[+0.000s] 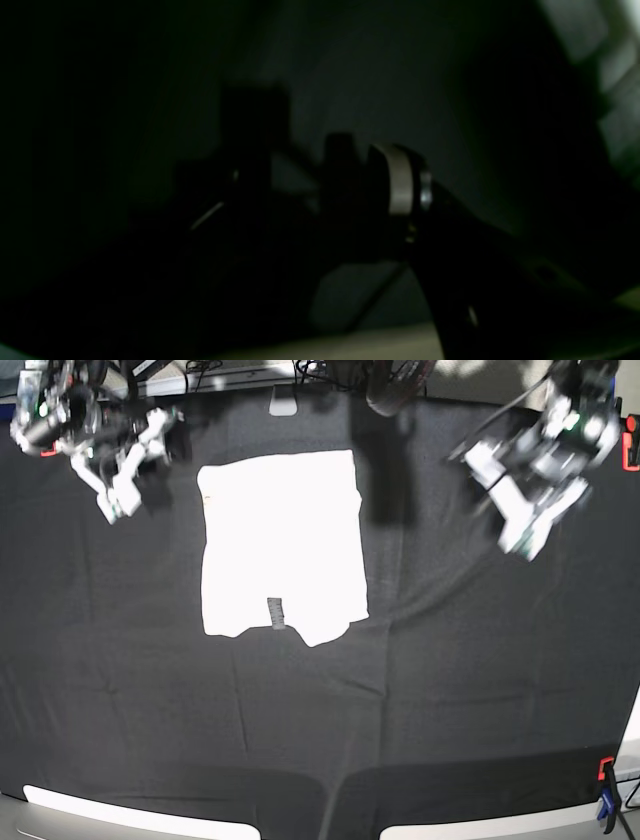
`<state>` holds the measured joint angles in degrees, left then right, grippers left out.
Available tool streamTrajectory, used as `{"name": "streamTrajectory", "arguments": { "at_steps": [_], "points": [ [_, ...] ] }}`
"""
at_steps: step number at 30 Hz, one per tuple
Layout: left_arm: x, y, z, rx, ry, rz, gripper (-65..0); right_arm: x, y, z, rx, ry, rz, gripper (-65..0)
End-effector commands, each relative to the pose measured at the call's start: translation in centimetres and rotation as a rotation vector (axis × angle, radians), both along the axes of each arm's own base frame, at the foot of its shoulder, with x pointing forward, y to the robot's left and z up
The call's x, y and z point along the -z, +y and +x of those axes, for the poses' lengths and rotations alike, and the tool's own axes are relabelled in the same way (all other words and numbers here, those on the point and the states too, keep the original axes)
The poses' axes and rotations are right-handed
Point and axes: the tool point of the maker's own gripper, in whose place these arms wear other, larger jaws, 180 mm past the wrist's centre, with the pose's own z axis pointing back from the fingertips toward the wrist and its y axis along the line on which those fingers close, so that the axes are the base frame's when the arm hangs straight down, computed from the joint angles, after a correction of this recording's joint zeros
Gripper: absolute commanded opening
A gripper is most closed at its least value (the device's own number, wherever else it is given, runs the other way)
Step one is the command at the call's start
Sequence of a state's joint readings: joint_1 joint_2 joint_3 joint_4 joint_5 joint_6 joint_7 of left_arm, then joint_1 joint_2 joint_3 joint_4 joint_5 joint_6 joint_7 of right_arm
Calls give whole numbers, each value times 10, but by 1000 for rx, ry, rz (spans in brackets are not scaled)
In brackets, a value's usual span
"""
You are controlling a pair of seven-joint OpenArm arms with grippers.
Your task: Layout the t-shirt on the table in an organized manner, then fold the t-shirt properly
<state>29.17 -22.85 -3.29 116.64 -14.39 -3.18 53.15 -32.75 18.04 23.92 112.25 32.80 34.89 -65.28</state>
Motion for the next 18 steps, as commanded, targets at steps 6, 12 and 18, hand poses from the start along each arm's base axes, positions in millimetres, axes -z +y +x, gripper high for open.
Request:
{"name": "streamTrajectory", "arguments": {
  "at_steps": [6,12,18],
  "points": [
    [-3,19,-62,23,89,-38,-362,6,-4,-49,-14,98,-7,-364],
    [-20,10,-115,104,170,-35,-362,2,12,-102,-25,190,42,-364],
    [-2,3,-207,127,385,-120,-362,1,36,-165,-8,277,120,-364]
  ]
}}
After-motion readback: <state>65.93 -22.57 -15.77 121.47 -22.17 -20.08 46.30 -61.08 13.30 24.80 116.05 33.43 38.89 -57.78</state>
